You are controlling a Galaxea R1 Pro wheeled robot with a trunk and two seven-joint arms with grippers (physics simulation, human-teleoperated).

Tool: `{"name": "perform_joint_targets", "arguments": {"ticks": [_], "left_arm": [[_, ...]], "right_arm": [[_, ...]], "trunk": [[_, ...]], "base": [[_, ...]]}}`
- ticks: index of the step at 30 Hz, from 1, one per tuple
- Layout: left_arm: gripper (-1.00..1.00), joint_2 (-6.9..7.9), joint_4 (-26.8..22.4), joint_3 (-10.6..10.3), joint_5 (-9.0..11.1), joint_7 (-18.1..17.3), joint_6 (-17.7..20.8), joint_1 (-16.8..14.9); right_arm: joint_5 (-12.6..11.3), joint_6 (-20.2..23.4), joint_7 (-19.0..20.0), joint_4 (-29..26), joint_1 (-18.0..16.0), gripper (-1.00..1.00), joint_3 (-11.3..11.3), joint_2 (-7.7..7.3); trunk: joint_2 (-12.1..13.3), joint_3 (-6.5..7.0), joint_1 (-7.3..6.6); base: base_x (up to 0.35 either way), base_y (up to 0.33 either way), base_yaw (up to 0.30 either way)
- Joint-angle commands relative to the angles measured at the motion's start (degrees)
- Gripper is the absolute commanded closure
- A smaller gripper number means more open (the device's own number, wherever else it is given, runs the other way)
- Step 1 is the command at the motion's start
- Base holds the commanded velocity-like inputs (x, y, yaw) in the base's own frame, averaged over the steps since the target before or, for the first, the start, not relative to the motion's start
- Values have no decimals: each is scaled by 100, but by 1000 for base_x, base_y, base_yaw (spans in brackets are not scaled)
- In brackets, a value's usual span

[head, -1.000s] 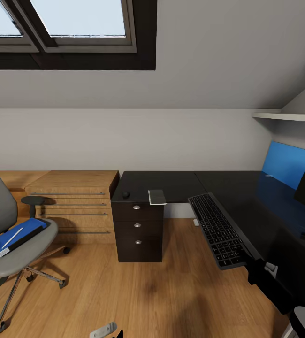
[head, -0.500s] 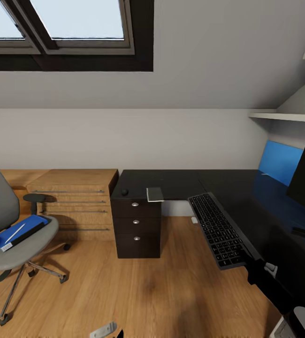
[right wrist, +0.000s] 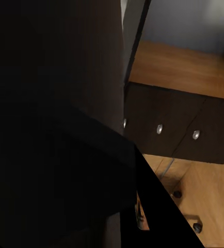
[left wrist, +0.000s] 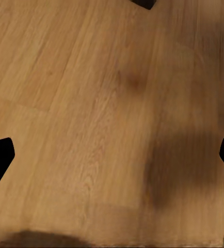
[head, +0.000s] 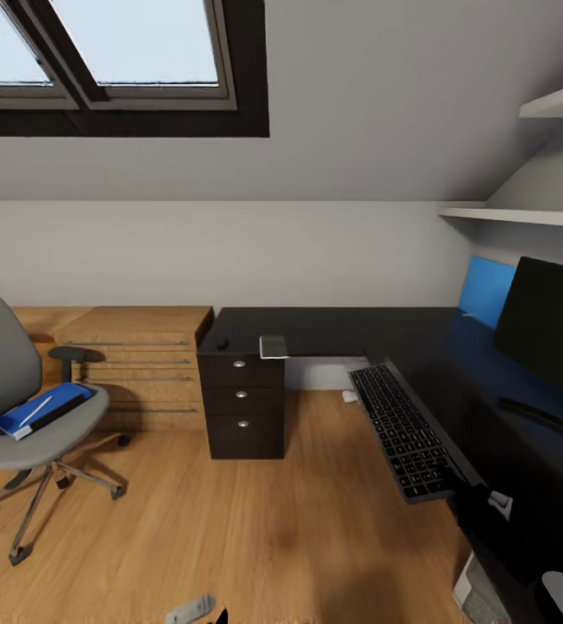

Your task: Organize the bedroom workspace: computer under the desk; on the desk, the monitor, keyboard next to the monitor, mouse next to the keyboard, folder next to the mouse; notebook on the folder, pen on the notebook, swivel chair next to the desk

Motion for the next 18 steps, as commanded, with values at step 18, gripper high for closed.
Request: {"name": "perform_joint_targets", "arguments": {"ticks": [18], "left_arm": [[-100,6,103,-28,41,41,-32,-4]], "right_arm": [[-48,80,1023,273,11,100,-9,-21]], "trunk": [[-4,-5,-4]], "base": [[-105,-75,0]]}}
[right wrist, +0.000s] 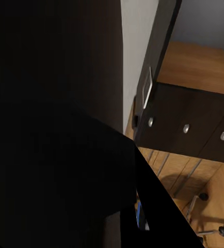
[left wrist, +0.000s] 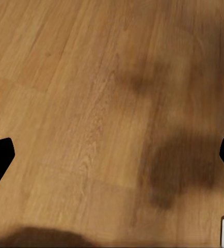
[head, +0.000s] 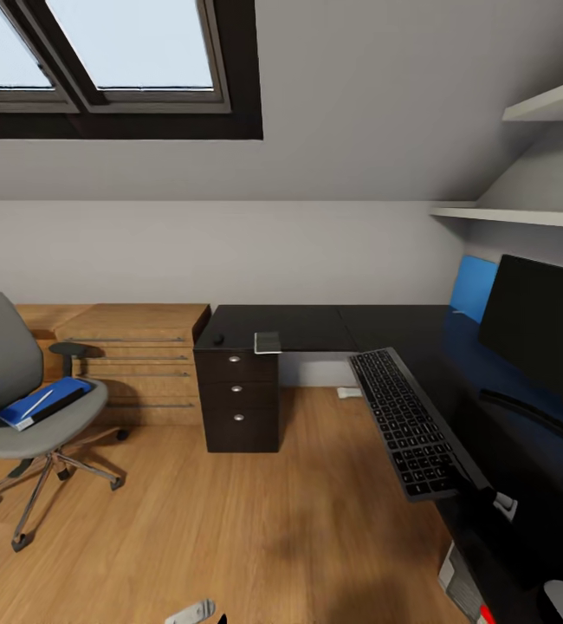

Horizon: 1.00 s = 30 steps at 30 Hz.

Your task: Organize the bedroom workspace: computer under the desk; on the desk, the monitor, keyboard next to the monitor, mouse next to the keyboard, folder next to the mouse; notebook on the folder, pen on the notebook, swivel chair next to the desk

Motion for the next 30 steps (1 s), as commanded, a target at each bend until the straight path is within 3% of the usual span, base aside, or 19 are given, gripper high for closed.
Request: {"name": "perform_joint_targets", "arguments": {"ticks": [1,13,30], "left_arm": [[-100,5,0,-34,62,42,-32,-4],[-100,-7,188,-45,64,42,-32,-4],[-100,-24,236,-49,61,42,-32,-4]], "right_arm": [[-45,48,6,3,-4,100,-5,-7],[-67,58,-405,7,-4,100,-35,-58],[-43,69,-95,-5,-4,100,-44,-60]], "trunk": [[-3,-6,-1],[-3,-6,-1],[-3,-6,-1]], "base": [[-78,-211,0],[-41,-99,0],[0,-1,0]]}}
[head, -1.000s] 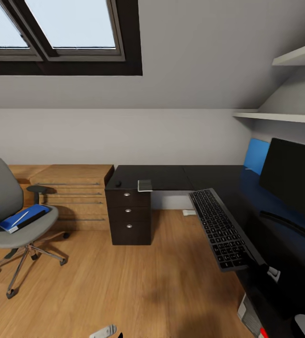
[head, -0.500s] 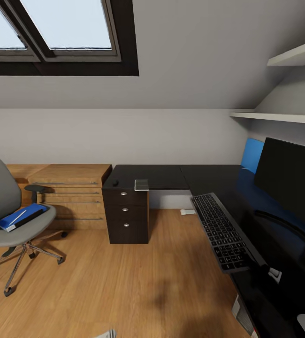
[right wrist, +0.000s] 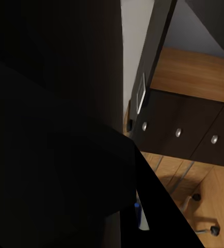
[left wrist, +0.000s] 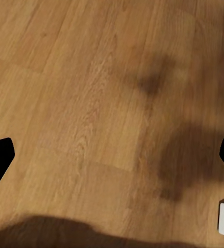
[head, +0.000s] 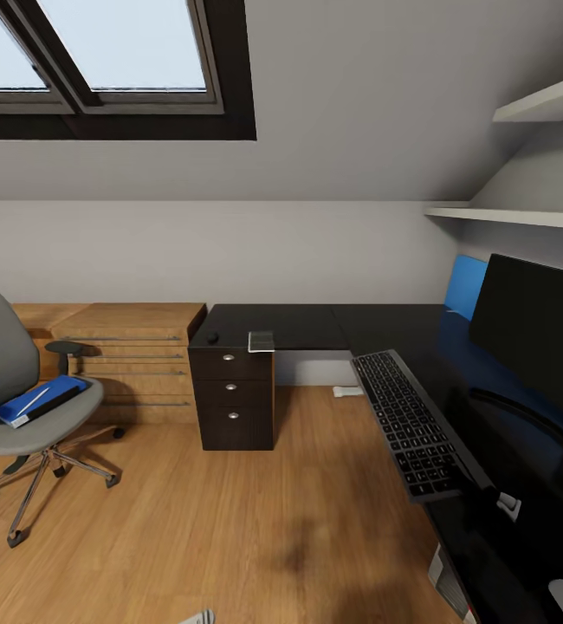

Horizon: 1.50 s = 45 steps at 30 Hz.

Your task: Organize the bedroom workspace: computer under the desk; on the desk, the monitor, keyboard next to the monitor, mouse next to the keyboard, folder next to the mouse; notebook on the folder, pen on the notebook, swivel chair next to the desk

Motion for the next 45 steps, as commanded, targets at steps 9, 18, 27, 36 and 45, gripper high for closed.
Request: {"name": "perform_joint_targets", "arguments": {"ticks": [9,18,27,36,45], "left_arm": [[-100,0,0,-44,60,43,-33,-5],[-100,0,1,-44,60,43,-33,-5],[-100,0,2,-44,60,43,-33,-5],[-100,0,4,-44,60,43,-33,-5],[-100,-77,0,-46,44,29,-58,-12]], "right_arm": [[-44,38,61,10,-4,100,-6,4],[-47,30,63,-8,-4,100,1,14],[-25,18,76,2,-4,100,-5,4],[-42,33,76,11,-4,100,-6,20],[18,-195,-159,145,-39,100,-28,59]], "trunk": [[-3,-6,0],[-3,-6,0],[-3,-6,0],[-3,-6,0],[-3,-6,0]], "base": [[0,0,0],[0,0,0],[0,0,0],[0,0,0],[0,0,0]]}}
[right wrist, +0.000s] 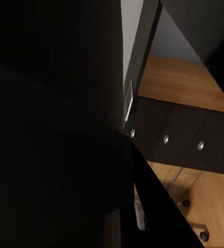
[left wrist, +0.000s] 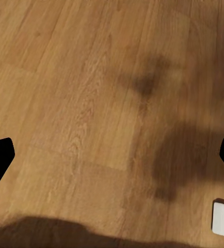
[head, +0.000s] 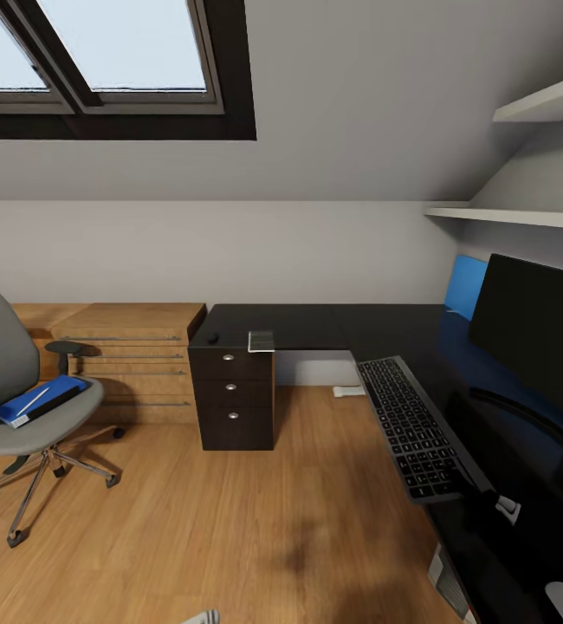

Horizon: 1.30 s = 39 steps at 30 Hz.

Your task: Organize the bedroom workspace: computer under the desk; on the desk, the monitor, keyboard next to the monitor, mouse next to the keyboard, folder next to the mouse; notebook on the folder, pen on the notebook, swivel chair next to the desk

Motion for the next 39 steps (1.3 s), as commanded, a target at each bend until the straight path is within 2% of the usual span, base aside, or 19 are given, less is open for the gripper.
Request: {"name": "perform_joint_targets", "arguments": {"ticks": [1,13,39], "left_arm": [[-100,-4,0,-36,60,42,-37,-5],[-100,-23,3,-43,67,39,-53,-7],[-100,-24,2,-52,67,39,-58,-7]], "right_arm": [[-50,78,31,12,-4,100,-12,-2],[-53,341,392,150,-4,100,-30,-48],[-68,353,396,153,-4,100,-30,-26]], "trunk": [[-3,-6,0],[-3,-6,0],[-3,-6,0]], "base": [[0,0,0],[0,0,0],[0,0,0]]}}
